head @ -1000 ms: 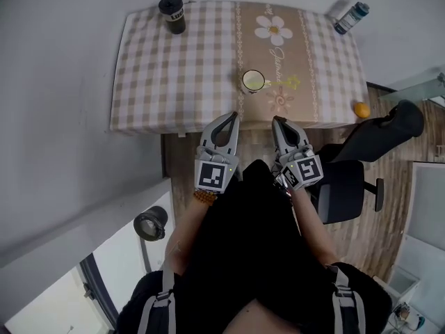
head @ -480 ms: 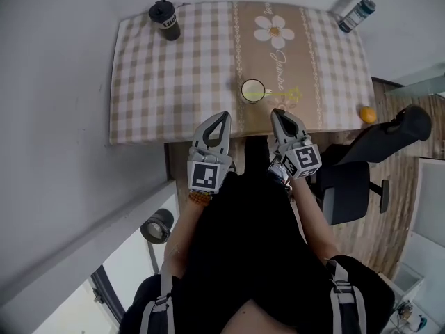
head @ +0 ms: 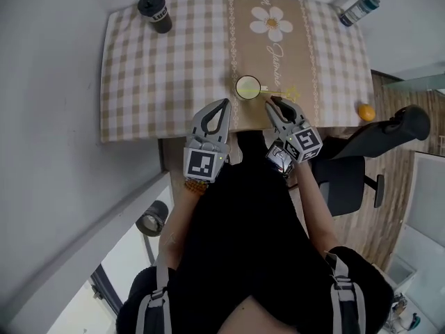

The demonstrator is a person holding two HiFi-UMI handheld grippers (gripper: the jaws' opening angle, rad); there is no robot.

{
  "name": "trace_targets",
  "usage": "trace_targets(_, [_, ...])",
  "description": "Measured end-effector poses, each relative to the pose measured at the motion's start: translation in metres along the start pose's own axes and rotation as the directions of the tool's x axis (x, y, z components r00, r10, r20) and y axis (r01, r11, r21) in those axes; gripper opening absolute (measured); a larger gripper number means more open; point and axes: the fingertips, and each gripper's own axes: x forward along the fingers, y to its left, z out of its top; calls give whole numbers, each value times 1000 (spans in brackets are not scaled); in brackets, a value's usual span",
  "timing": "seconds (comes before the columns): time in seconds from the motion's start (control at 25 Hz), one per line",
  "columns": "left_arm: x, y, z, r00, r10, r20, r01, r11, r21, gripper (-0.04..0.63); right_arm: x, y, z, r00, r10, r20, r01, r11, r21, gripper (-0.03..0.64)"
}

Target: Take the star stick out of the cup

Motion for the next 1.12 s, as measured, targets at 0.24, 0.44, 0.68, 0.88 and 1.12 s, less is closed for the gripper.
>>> trace_targets(0.24, [8, 0, -10, 1000, -16, -20, 16, 1000, -10, -1, 17, -2, 1, 1000, 22, 12, -21, 1000, -11, 91])
trace_targets(0.44, [8, 5, -8, 1000, -6, -19, 6, 1000, -3, -1, 30, 3, 0, 1000, 21, 5, -21, 1000, 5, 91])
trace_targets(0.68, [3, 12, -10, 1000, 6, -19, -6, 1000, -2, 0, 36, 4, 2, 1000, 18, 10, -18, 1000, 5, 84])
trace_targets(0.88, [0, 16, -11, 1000, 19, -24, -19, 1000, -5, 0, 37, 0, 2, 1000, 8, 6, -8, 1000, -2, 60])
trace_targets(1.12, [2, 16, -10, 1000, 19, -21, -19, 1000, -6, 0, 39, -1, 3, 1000, 21, -15, -21, 1000, -20, 57])
